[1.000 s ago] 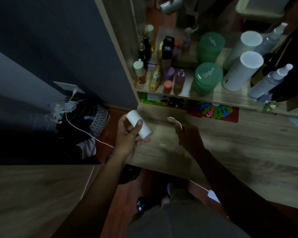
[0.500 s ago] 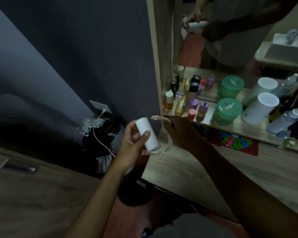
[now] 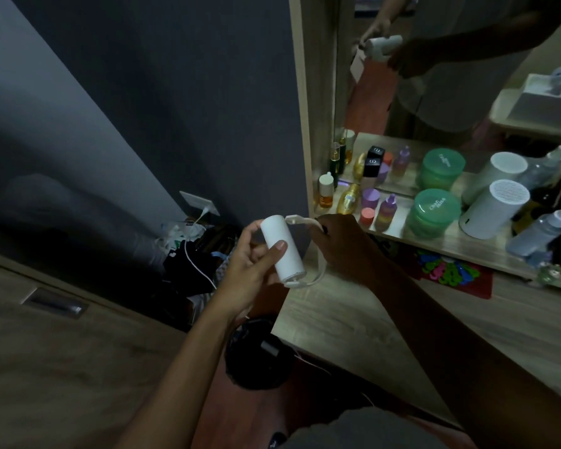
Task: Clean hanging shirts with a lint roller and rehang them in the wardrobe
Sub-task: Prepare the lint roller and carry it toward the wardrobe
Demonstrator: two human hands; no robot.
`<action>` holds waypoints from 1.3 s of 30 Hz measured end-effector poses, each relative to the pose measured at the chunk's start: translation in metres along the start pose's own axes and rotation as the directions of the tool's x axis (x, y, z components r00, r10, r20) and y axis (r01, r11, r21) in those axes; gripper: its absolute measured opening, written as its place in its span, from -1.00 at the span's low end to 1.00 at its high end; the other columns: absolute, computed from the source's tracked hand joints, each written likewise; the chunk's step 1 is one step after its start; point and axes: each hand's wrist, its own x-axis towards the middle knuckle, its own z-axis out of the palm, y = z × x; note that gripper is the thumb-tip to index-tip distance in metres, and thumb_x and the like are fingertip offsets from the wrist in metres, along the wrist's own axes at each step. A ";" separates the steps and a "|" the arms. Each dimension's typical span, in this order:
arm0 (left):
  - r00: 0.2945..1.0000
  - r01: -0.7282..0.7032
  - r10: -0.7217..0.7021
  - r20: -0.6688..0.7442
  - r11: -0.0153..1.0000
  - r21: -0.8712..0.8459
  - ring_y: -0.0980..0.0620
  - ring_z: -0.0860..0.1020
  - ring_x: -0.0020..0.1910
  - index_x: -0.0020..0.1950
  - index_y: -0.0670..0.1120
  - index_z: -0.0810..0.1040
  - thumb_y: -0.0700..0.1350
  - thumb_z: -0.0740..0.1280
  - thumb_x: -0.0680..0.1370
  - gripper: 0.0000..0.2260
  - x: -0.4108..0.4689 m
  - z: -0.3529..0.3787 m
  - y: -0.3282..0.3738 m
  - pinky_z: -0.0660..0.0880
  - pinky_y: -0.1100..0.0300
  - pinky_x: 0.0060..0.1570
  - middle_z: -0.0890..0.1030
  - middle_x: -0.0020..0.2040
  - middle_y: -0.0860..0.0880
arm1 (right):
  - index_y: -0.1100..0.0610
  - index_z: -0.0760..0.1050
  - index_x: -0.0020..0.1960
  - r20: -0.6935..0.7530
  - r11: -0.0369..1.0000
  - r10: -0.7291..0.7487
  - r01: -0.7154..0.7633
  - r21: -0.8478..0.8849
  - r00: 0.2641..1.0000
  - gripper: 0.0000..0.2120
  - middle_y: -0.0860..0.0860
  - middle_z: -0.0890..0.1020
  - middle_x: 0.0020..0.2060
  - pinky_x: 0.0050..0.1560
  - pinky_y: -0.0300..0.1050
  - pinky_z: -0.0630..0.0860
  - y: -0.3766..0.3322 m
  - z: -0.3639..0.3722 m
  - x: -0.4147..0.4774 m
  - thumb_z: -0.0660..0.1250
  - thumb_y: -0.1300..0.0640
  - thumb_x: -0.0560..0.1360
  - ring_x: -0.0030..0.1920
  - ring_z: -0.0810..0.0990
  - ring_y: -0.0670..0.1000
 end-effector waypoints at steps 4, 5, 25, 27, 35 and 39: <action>1.000 -0.003 0.003 0.007 1.000 -0.013 -0.02 0.64 -0.13 0.42 -0.09 0.31 -0.22 0.32 0.60 -0.58 0.000 0.005 0.002 0.58 0.15 -0.31 0.65 0.01 -0.19 | 0.26 0.57 -0.24 -0.014 1.000 0.000 0.000 -0.001 1.000 -0.65 0.14 0.59 -0.40 -0.32 0.07 0.50 0.002 -0.005 0.002 0.26 0.07 0.61 -0.40 0.54 0.05; 1.000 -0.001 0.001 0.010 1.000 -0.012 -0.01 0.64 -0.13 0.43 -0.09 0.31 -0.22 0.32 0.60 -0.58 -0.001 0.005 0.001 0.57 0.17 -0.31 0.65 0.01 -0.19 | 0.26 0.57 -0.25 -0.016 1.000 0.004 -0.004 0.001 1.000 -0.65 0.13 0.59 -0.40 -0.32 0.06 0.49 0.004 -0.006 0.003 0.26 0.07 0.61 -0.41 0.53 0.04; 0.998 0.054 -0.055 -0.004 0.992 -0.110 -0.03 0.64 -0.08 0.34 -0.09 0.40 -0.22 0.30 0.60 -0.69 -0.008 0.010 -0.016 0.67 0.04 -0.21 0.68 -0.12 -0.02 | 0.09 0.42 -0.38 0.047 1.000 0.024 -0.023 -0.020 0.999 -0.63 -0.02 0.43 -0.52 -0.44 -0.19 0.24 0.004 -0.004 -0.010 0.26 0.10 0.61 -0.52 0.37 -0.11; 0.998 0.058 -0.058 0.002 0.992 -0.108 -0.02 0.64 -0.06 0.31 -0.06 0.41 -0.21 0.31 0.60 -0.71 -0.008 0.008 -0.017 0.65 -0.01 -0.14 0.69 -0.10 -0.01 | 0.10 0.42 -0.38 0.046 0.999 0.022 -0.020 -0.026 0.999 -0.63 0.00 0.45 -0.51 -0.45 -0.21 0.24 0.003 -0.003 -0.011 0.25 0.11 0.61 -0.51 0.37 -0.11; 0.995 0.103 -0.104 -0.003 0.988 -0.111 -0.09 0.62 0.00 0.34 -0.06 0.40 -0.19 0.33 0.59 -0.67 -0.011 0.002 -0.027 0.65 -0.01 -0.11 0.66 0.01 -0.10 | 0.06 0.38 -0.38 0.043 0.998 0.034 -0.032 -0.056 0.998 -0.63 -0.02 0.41 -0.52 -0.41 -0.14 0.36 0.012 0.014 -0.013 0.26 0.09 0.60 -0.50 0.41 -0.07; 0.994 0.107 -0.107 0.006 0.989 -0.105 -0.10 0.62 0.00 0.32 -0.05 0.41 -0.16 0.36 0.54 -0.64 -0.012 -0.003 -0.027 0.64 -0.02 -0.10 0.66 0.00 -0.11 | 0.10 0.42 -0.37 0.025 0.998 0.034 -0.033 -0.049 0.999 -0.64 0.05 0.46 -0.49 -0.38 -0.09 0.40 0.011 0.020 -0.014 0.27 0.09 0.60 -0.47 0.47 -0.01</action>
